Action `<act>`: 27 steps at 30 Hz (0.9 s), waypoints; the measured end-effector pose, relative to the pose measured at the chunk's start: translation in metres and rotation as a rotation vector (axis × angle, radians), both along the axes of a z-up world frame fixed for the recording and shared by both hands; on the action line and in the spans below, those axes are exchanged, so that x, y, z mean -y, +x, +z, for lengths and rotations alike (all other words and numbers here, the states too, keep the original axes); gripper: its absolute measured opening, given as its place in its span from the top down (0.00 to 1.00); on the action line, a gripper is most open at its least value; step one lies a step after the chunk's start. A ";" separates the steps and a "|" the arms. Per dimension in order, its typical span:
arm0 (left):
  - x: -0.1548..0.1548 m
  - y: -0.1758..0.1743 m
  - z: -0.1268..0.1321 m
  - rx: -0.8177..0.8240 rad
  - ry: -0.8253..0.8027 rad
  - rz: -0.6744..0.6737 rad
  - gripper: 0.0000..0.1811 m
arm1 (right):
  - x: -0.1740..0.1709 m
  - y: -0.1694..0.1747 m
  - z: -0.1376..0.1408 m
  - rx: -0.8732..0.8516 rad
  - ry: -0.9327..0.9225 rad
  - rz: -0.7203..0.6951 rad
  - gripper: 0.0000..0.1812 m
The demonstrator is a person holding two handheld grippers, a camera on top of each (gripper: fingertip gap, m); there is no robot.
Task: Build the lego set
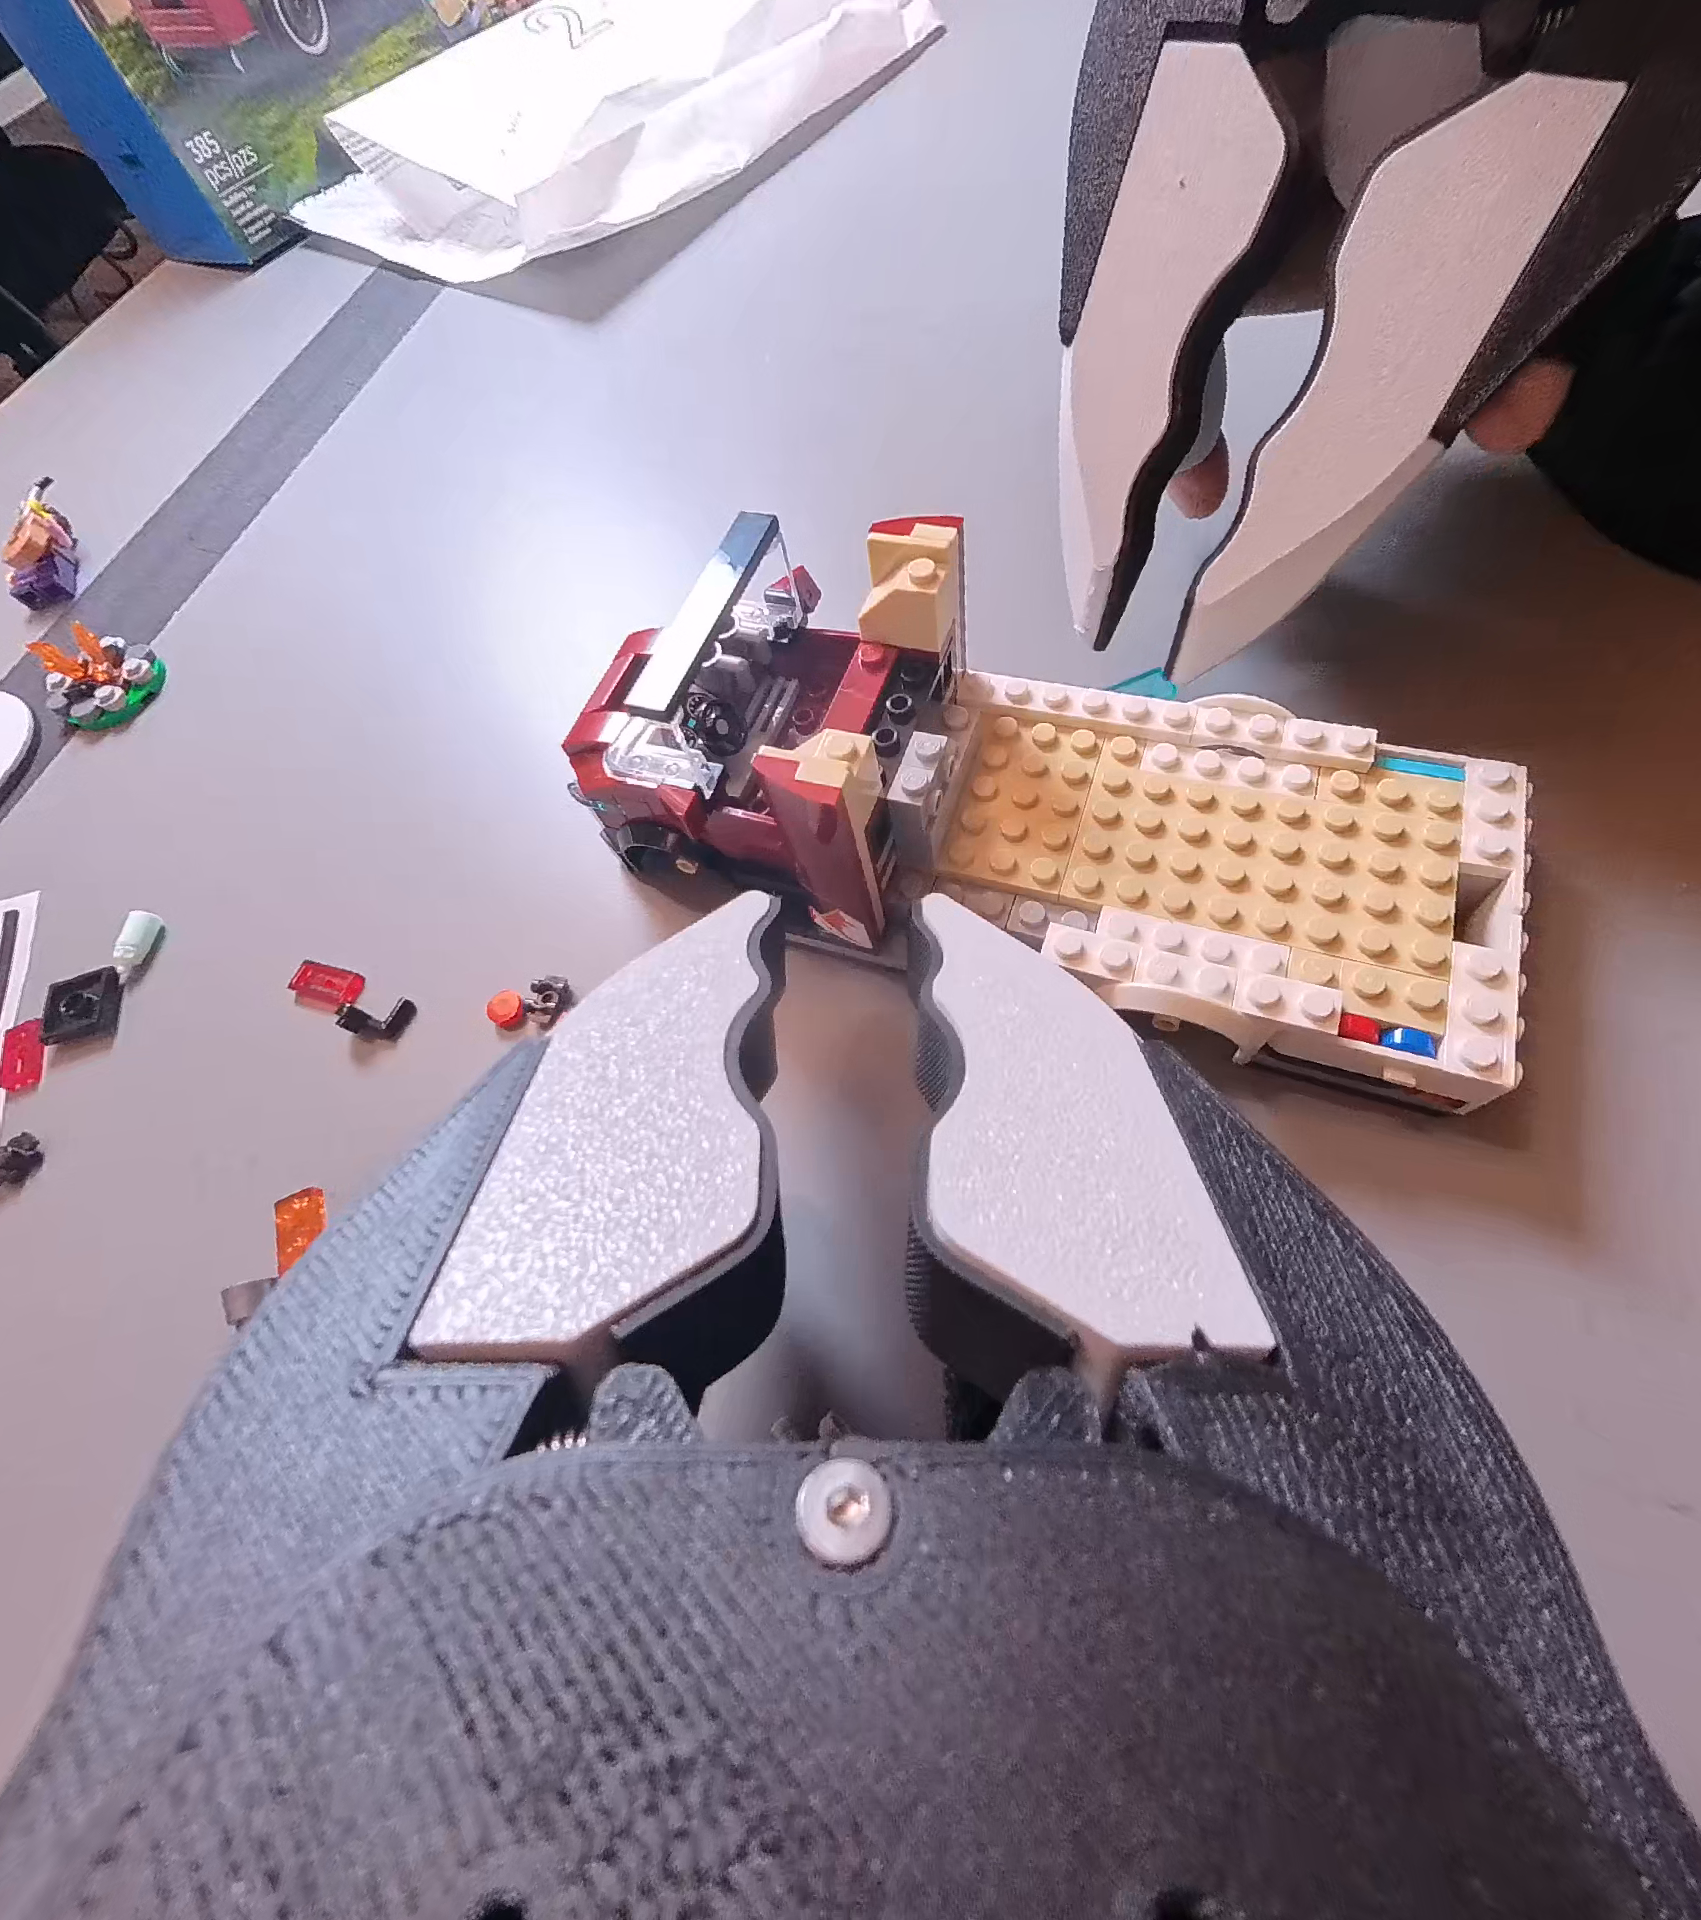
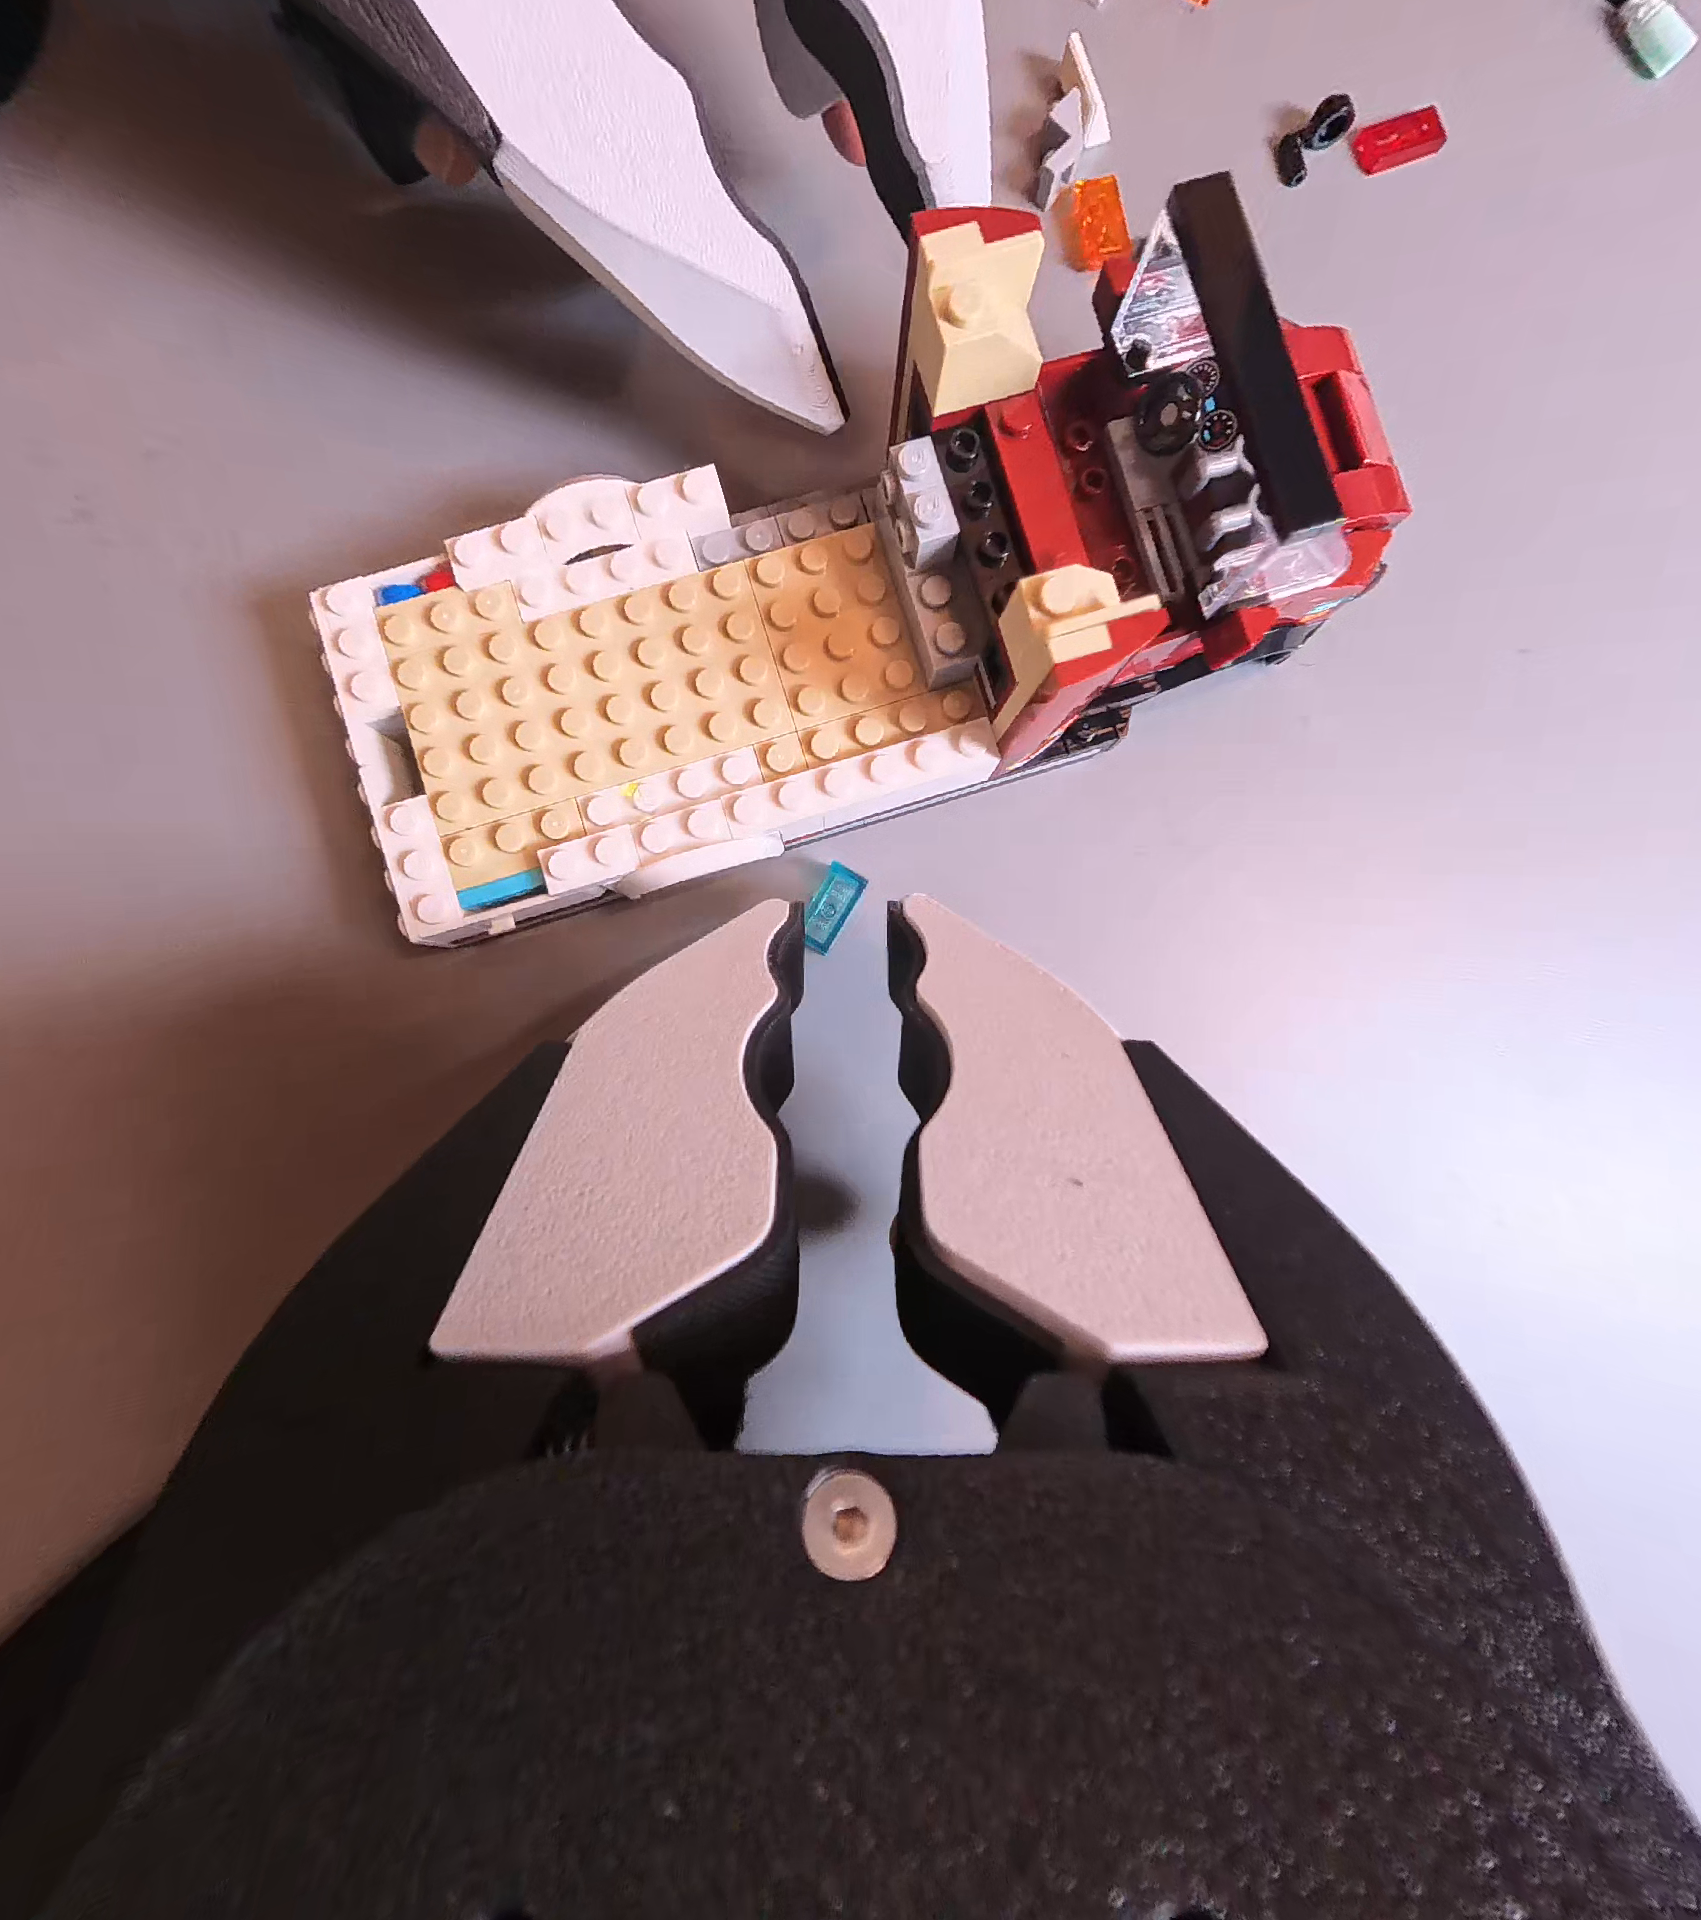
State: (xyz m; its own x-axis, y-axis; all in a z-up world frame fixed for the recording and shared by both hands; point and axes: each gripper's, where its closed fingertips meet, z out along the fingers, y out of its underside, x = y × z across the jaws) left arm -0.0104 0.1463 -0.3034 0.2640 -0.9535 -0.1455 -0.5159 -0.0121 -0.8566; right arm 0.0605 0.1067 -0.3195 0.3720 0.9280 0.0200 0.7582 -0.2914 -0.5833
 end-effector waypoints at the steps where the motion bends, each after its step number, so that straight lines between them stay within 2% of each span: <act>1: 0.000 0.000 0.000 0.001 0.001 -0.001 0.88 | 0.000 0.000 -0.002 0.012 0.002 0.001 0.92; 12: 0.002 0.001 -0.003 -0.009 -0.002 -0.015 0.88 | 0.005 0.000 -0.005 0.033 -0.028 -0.007 0.90; 14: 0.003 0.001 -0.003 -0.009 -0.002 -0.018 0.88 | 0.005 0.000 -0.010 0.051 -0.028 -0.008 0.95; 16: 0.004 0.002 -0.003 -0.009 -0.001 -0.022 0.88 | 0.004 0.000 -0.011 0.057 -0.019 -0.003 0.96; 19: 0.004 0.002 -0.003 -0.012 -0.002 -0.023 0.88 | 0.000 0.004 0.000 0.044 0.008 0.002 0.96; 24: 0.001 0.005 -0.004 -0.013 -0.012 -0.018 0.87 | -0.004 -0.010 0.038 -0.025 0.155 0.082 0.96; 27: 0.001 0.007 -0.001 0.004 -0.027 -0.024 0.85 | -0.009 -0.022 0.038 0.047 0.225 0.121 0.96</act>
